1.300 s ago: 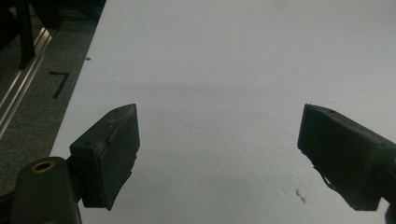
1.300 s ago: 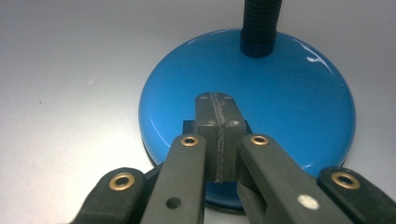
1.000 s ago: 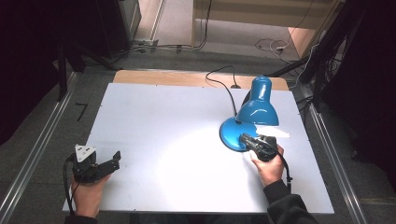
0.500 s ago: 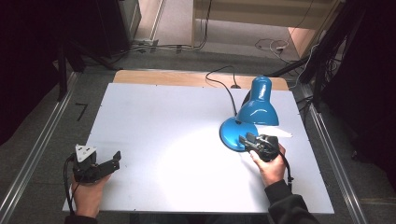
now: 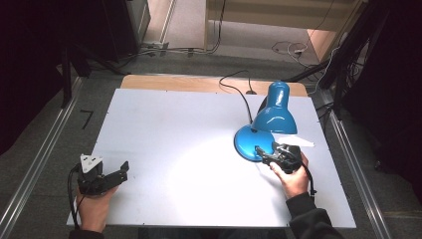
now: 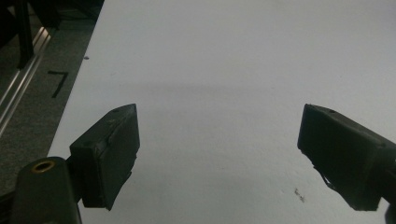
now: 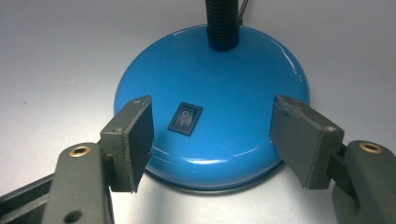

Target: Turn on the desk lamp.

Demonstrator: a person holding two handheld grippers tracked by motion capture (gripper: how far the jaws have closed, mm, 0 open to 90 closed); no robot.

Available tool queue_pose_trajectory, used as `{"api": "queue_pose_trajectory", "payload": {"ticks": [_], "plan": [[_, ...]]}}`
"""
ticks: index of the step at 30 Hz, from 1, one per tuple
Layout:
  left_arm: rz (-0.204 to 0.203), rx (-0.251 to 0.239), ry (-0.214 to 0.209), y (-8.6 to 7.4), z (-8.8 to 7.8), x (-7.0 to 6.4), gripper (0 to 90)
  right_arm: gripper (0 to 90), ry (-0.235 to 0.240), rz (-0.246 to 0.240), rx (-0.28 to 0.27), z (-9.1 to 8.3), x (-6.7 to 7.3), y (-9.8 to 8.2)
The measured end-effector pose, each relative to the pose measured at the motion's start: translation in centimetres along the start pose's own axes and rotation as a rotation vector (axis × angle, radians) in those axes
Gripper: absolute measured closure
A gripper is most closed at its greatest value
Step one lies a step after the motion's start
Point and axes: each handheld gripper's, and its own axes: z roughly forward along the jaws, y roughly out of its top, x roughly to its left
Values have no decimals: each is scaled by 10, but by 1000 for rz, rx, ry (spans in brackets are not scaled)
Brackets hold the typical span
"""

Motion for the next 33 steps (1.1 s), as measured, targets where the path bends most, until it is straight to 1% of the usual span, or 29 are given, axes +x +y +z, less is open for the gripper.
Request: {"api": "queue_pose_trajectory", "payload": {"ticks": [2,5,9,11,17,21,22,28,33], "plan": [[-1,-1,0,0,0,0,135,271,6,7,-4,-2,-2,0],[-2,-1,0,0,0,0,134,270,12,6,1,-6,-4,-2],[-3,-2,0,0,0,1,134,267,-2,5,-4,-12,-8,-4],[-3,-2,1,0,0,0,134,267,-6,14,-7,-15,-10,-5],[-1,0,0,0,0,0,135,261,-22,21,-18,-25,-18,-9],[0,2,2,0,0,0,134,260,-27,39,-10,-29,-23,-12],[0,2,2,0,0,0,134,260,-29,37,-13,-30,-25,-12],[0,2,2,0,0,0,134,254,-50,44,-17,-39,-32,-17],[0,2,4,0,0,-1,134,242,-89,47,-11,-44,-42,-22]]}}
